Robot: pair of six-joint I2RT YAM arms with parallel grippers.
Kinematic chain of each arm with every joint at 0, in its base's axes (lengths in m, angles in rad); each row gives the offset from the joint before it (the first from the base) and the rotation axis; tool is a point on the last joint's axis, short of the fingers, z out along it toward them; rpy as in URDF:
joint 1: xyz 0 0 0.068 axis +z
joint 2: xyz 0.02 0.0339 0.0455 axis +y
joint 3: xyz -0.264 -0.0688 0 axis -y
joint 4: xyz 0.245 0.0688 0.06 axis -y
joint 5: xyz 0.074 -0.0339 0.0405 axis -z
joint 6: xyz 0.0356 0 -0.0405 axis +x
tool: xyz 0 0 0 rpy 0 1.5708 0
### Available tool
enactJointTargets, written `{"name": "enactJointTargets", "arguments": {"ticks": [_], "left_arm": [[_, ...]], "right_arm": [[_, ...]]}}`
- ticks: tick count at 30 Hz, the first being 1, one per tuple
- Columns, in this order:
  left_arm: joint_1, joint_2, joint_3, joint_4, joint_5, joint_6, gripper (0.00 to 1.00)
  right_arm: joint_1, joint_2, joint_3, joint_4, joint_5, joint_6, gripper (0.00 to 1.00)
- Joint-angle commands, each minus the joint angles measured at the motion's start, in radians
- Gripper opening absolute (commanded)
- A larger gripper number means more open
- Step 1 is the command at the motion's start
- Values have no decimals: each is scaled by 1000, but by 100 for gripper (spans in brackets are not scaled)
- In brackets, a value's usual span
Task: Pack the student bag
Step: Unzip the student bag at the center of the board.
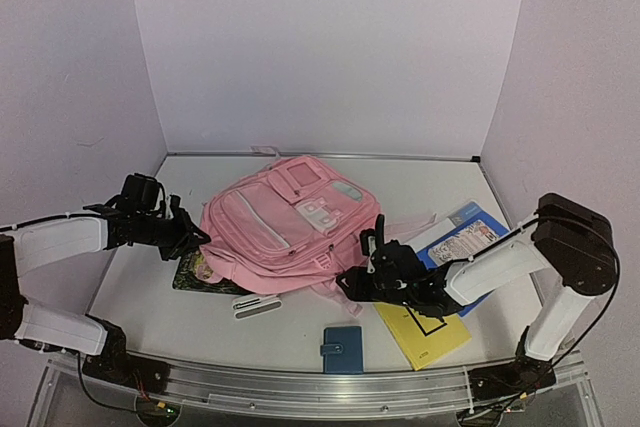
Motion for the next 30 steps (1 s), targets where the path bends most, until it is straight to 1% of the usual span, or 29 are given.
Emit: {"name": "enactJointTargets", "arguments": {"ticks": [1, 14, 30], "left_arm": [[-5, -38, 67, 51, 34, -5, 0], [-6, -28, 72, 51, 37, -3, 0], [-6, -19, 76, 53, 47, 7, 0]], "right_arm": [[-9, 49, -12, 108, -38, 26, 26], [-23, 130, -4, 174, -56, 43, 25], [-31, 223, 43, 203, -49, 70, 23]]}}
